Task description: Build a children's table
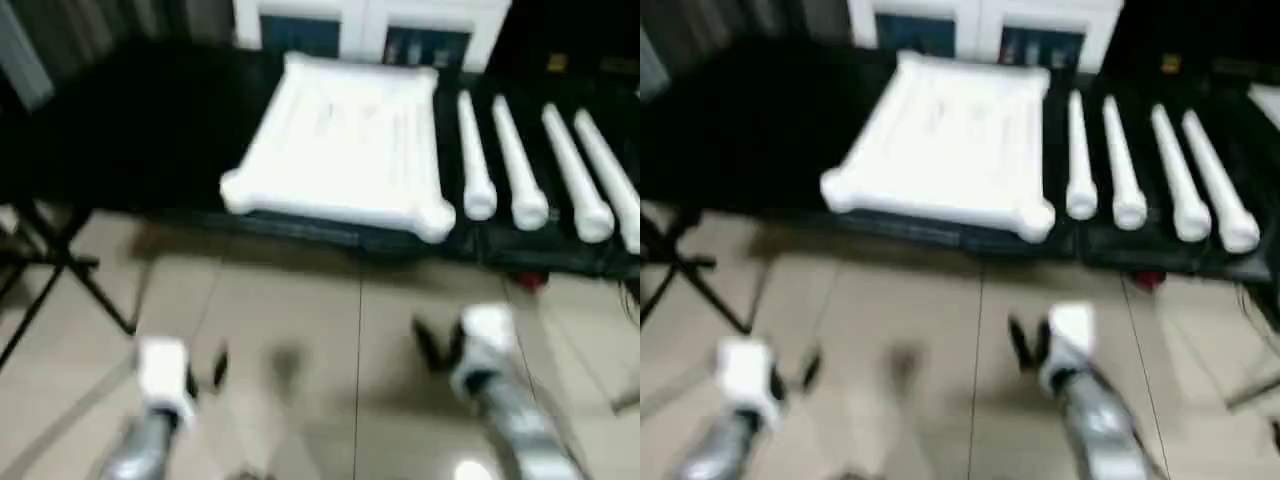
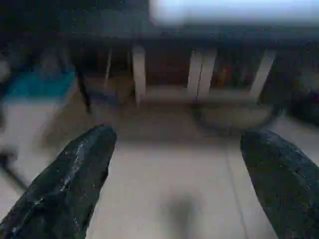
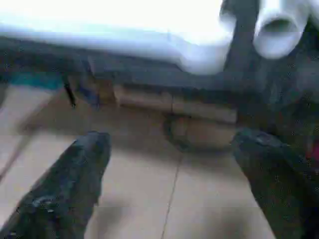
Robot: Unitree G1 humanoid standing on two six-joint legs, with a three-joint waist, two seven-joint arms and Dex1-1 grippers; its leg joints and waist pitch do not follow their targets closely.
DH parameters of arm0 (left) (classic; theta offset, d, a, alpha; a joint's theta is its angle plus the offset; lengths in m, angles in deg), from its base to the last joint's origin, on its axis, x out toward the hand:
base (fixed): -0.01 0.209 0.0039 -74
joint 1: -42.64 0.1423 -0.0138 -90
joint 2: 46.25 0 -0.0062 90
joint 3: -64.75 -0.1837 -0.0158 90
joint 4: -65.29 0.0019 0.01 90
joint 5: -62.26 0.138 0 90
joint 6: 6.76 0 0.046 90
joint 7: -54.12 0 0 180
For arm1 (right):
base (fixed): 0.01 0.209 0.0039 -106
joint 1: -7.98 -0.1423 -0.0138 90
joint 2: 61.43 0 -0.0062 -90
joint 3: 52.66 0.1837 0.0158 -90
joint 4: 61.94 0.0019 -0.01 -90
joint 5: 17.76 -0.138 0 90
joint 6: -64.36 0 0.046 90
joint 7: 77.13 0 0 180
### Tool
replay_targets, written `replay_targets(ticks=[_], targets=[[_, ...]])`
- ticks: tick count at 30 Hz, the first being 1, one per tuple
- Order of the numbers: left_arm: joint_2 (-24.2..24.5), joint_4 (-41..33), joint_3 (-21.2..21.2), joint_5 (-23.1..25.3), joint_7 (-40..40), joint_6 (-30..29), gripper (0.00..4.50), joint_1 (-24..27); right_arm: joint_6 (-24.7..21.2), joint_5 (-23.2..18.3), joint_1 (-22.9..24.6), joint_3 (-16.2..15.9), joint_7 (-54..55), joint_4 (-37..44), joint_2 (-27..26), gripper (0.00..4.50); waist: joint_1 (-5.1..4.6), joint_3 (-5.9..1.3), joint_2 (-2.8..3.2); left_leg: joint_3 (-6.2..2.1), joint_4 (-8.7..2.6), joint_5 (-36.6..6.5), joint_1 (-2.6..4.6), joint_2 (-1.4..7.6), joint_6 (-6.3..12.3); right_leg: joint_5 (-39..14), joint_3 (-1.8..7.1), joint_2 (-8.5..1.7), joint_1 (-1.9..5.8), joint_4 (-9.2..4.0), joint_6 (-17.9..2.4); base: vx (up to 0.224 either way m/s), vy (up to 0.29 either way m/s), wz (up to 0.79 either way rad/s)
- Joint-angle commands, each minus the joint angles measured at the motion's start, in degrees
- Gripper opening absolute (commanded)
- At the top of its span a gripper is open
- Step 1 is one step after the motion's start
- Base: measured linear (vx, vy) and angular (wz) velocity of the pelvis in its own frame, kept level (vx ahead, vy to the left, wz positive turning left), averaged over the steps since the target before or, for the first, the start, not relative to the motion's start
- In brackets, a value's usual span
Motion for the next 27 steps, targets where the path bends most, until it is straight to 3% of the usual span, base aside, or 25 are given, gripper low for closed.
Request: replay_targets(ticks=[1, 3, 4, 5, 6, 10, 11, 12, 13, 15, 16, 17, 18, 19, 20, 21, 22, 24, 25, 26, 27], targets=[[-0.06, -8.75, -1.12, -1.00, -1.39, -4.06, 4.50, -0.20, -2.68, -2.61, 0.63, 1.67, 1.23, 8.34, 0.21, 4.45, -0.27, -1.25, 0.48, -2.92, -7.48, -19.69, 1.43, 7.22, -1.16, -9.09, 4.34, -4.58, 0.94, -4.75, -10.85, -0.063, 0.006, 0.01], [-0.01, -11.43, -1.18, 0.32, -2.03, -5.00, 4.50, -2.10, -4.88, -2.42, -0.81, 2.38, 2.08, 11.42, 0.11, 4.45, -0.65, -1.23, 0.38, -2.98, -7.55, -20.38, 1.34, 6.73, -2.92, -10.73, 4.48, -4.36, 0.86, -4.88, -9.28, -0.056, 0.007, -0.02], [-0.33, -14.12, -1.13, 2.02, -2.66, -7.52, 4.50, -5.70, -7.65, -0.52, -4.29, 3.46, 3.40, 14.37, -0.11, 4.45, -1.13, -1.26, 0.29, -3.13, -7.62, -21.03, 1.37, 6.26, -4.88, -13.71, 4.80, -4.04, 0.67, -4.92, -7.12, -0.058, 0.006, -0.07], [-0.58, -14.58, -1.01, 2.50, -2.94, -8.25, 4.50, -7.02, -8.55, 0.08, -5.69, 3.81, 3.79, 14.99, -0.21, 4.45, -1.13, -1.26, 0.29, -3.13, -7.62, -21.03, 1.37, 6.26, -4.88, -13.71, 4.80, -4.04, 0.67, -4.92, -7.12, -0.063, 0.003, -0.09], [-1.77, -15.02, -0.32, 3.07, -4.86, -10.31, 4.50, -9.92, -12.84, 0.91, -9.34, 4.34, 5.10, 15.64, -0.28, 4.45, -1.35, -1.28, 0.50, -3.00, -7.46, -19.71, 1.54, 5.98, -6.14, -13.88, 5.06, -3.99, 0.38, -5.09, -6.05, -0.063, 0.003, -0.09], [-2.36, -13.71, -0.74, 5.61, -7.32, -11.69, 4.50, -13.79, -16.71, -0.39, -13.70, 4.03, 5.94, 14.34, 0.11, 4.45, -1.59, -1.77, 0.35, -2.74, -6.87, -15.92, 1.30, 5.53, -6.02, -10.14, 5.34, -4.07, 0.56, -5.02, -5.50, -0.013, 0.001, -0.02], [-2.29, -13.51, -1.45, 4.52, -7.14, -13.15, 4.50, -14.99, -17.14, -0.67, -14.86, 3.41, 6.00, 13.35, 0.54, 4.45, -1.69, -1.81, 0.27, -2.67, -6.81, -14.91, 1.25, 5.44, -5.70, -8.67, 5.34, -3.93, 0.60, -4.99, -5.70, 0.000, 0.000, 0.00], [-2.43, -13.04, -2.21, 4.82, -7.57, -13.94, 4.50, -16.30, -17.17, -0.52, -16.27, 3.22, 6.58, 11.73, 0.68, 4.45, -1.68, -2.48, 0.02, -2.64, -6.39, -11.00, 1.32, 5.35, -4.95, -3.73, 5.25, -3.92, 1.00, -4.27, -6.58, 0.000, 0.000, 0.00], [-2.68, -13.35, -3.01, 4.75, -7.79, -16.18, 4.50, -17.56, -18.25, -0.59, -17.77, 3.42, 7.46, 10.79, 0.49, 4.45, -1.73, -3.11, -0.29, -2.35, -5.52, -3.13, 1.21, 5.10, -2.95, 7.00, 5.09, -3.77, 1.45, -3.26, -8.98, 0.000, 0.000, 0.00], [-2.94, -13.52, -3.54, 4.31, -7.54, -18.08, 4.50, -18.27, -18.75, -0.68, -18.99, 3.77, 8.08, 10.00, 0.11, 4.45, -1.62, -3.33, -0.14, -2.29, -5.04, 1.69, 1.07, 4.92, -1.22, 13.18, 4.94, -3.68, 1.60, -2.71, -10.42, 0.000, 0.000, 0.00], [-3.23, -13.38, -4.26, 5.32, -7.48, -19.12, 4.50, -19.16, -19.44, 0.37, -20.15, 4.09, 8.88, 9.16, -0.33, 4.45, -1.52, -3.57, -0.60, -1.98, -4.59, 5.11, 1.15, 4.84, 0.74, 17.74, 4.91, -3.57, 1.66, -2.34, -11.62, 0.000, 0.000, 0.00], [-3.48, -13.15, -5.03, 6.46, -7.48, -20.07, 4.50, -20.03, -19.55, 0.96, -21.23, 4.32, 9.35, 8.06, -0.84, 4.45, -1.43, -3.60, -0.48, -1.97, -4.50, 6.38, 1.06, 4.80, 1.67, 19.09, 4.89, -3.63, 1.71, -2.11, -12.37, 0.000, 0.000, 0.00], [-3.69, -13.07, -5.52, 7.45, -7.61, -20.79, 4.50, -20.63, -19.93, 1.38, -21.95, 4.50, 9.66, 7.48, -1.18, 4.45, -1.32, -3.77, -0.30, -1.83, -4.21, 7.80, 1.05, 4.88, 3.90, 20.22, 4.80, -3.69, 1.65, -1.97, -13.67, 0.000, 0.000, 0.00], [-3.87, -13.17, -6.06, 8.45, -7.92, -21.51, 4.50, -21.21, -21.31, 1.84, -22.66, 4.39, 10.09, 6.78, -1.20, 4.45, -1.18, -4.10, 0.17, -0.27, -3.52, 7.65, 2.70, 5.53, 1.48, 19.04, 6.03, -2.64, 0.51, -2.31, -13.04, 0.000, 0.000, 0.00], [-3.80, -13.28, -6.34, 8.90, -8.00, -21.88, 4.50, -21.38, -21.95, 1.89, -22.90, 4.31, 10.19, 6.47, -1.17, 4.45, -0.52, -3.72, -0.43, 1.39, -3.48, 4.65, 3.38, 5.01, -4.15, 15.53, 6.79, -0.23, -0.63, -2.47, -11.36, 0.024, 0.015, -0.32], [-3.94, -13.51, -6.62, 8.94, -8.07, -22.63, 4.50, -21.53, -22.65, 1.78, -23.20, 4.29, 10.39, 6.02, -1.27, 4.45, -0.09, -3.58, -0.74, 2.04, -3.49, 1.79, 2.91, 4.32, -8.58, 13.10, 7.81, 1.33, -0.57, -2.40, -8.16, 0.024, 0.015, -0.32], [-3.75, -13.87, -6.98, 8.69, -8.25, -23.89, 4.50, -21.69, -23.93, 1.43, -23.57, 3.52, 9.88, 5.65, -0.94, 4.45, 0.48, -3.80, -0.74, 2.96, -3.23, -1.28, 4.37, 3.87, -11.38, 11.39, 8.35, 2.96, -2.03, -2.45, -5.03, 0.009, 0.011, -0.47], [-3.66, -14.03, -7.07, 8.49, -8.39, -24.49, 4.50, -21.81, -23.94, 1.54, -23.62, 2.97, 9.66, 5.66, -0.70, 4.45, 0.80, -3.77, -0.86, 3.49, -3.08, -2.74, 4.45, 3.52, -12.14, 10.94, 8.93, 3.79, -2.41, -2.60, -2.96, -0.002, 0.001, -0.40], [-3.44, -14.17, -7.17, 8.75, -8.56, -24.66, 4.50, -21.88, -23.94, 1.47, -23.52, 2.48, 9.21, 5.81, -0.54, 4.45, 1.09, -3.94, -0.94, 3.81, -2.68, -3.84, 4.43, 3.16, -11.90, 10.77, 9.69, 4.34, -2.59, -2.67, -1.49, -0.004, -0.007, -0.41], [-3.32, -14.27, -7.11, 9.04, -8.72, -25.20, 4.50, -22.02, -24.21, 1.73, -23.35, 1.96, 8.86, 6.02, -0.42, 4.45, 1.17, -3.91, -1.12, 3.57, -2.82, -6.27, 3.93, 2.92, -10.93, 9.37, 10.16, 4.36, -1.95, -2.70, -0.75, -0.008, -0.014, -0.35], [-3.21, -14.23, -6.96, 9.29, -8.84, -25.20, 4.50, -22.17, -23.75, 1.88, -23.25, 1.69, 8.58, 6.10, -0.44, 4.45, 1.48, -3.41, -2.05, 1.50, -3.93, -7.12, 1.16, 2.92, -7.63, 9.30, 9.46, 1.94, 0.52, -2.26, -1.45, -0.008, -0.014, -0.35]])
